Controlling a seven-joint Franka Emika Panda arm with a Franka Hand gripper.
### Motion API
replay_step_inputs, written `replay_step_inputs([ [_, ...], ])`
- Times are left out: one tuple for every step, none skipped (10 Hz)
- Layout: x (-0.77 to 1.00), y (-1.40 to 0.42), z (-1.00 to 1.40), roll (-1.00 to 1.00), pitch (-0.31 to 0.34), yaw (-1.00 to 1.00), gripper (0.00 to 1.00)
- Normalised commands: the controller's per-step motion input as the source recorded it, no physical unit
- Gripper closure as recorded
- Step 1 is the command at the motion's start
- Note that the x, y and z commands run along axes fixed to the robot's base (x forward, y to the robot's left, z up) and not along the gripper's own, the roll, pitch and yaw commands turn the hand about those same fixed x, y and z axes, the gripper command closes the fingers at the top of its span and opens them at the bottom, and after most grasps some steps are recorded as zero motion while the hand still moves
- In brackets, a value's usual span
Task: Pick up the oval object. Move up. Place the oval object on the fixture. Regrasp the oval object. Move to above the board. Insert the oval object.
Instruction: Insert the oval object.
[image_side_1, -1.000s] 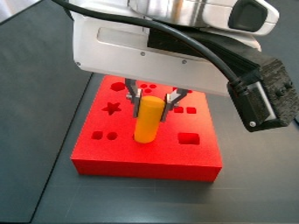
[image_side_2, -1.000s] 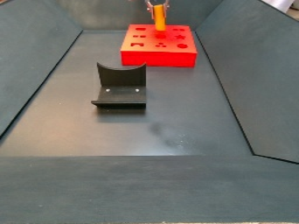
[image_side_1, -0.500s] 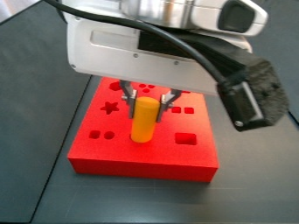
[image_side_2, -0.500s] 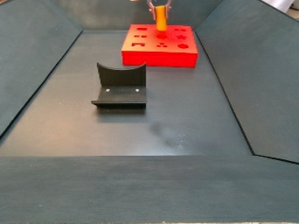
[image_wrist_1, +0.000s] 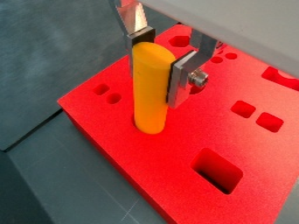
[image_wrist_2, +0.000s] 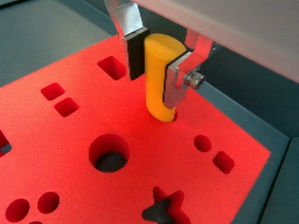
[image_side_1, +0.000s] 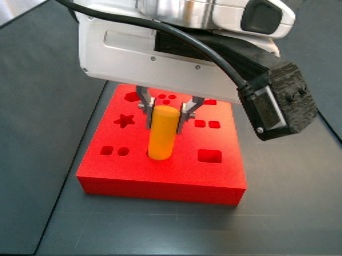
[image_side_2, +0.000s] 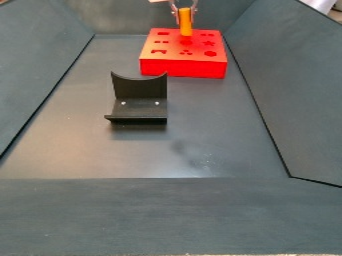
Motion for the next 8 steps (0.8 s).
replay_step_inputs([
  [0.15,0.22,-0.86,-0.15,0.030,0.12,1.00],
  [0.08,0.37,-1.00,-0.01,0.044,0.12,1.00],
  [0.03,0.25,-1.00,0.03,0.057,0.12,1.00],
  [0.00,0.02,-0.88,0.08,0.027,0.05,1.00],
  [0.00,0.00,-0.02,0.00,-0.023,0.00,1.00],
  [0.00,0.00,-0.22,0.00,-0.047,0.00,1.00],
  [0.00,0.03,-0.77,0.05,0.000,0.00,1.00],
  [0.13,0.12,-1.00,0.01,-0.014,0.10,1.00],
])
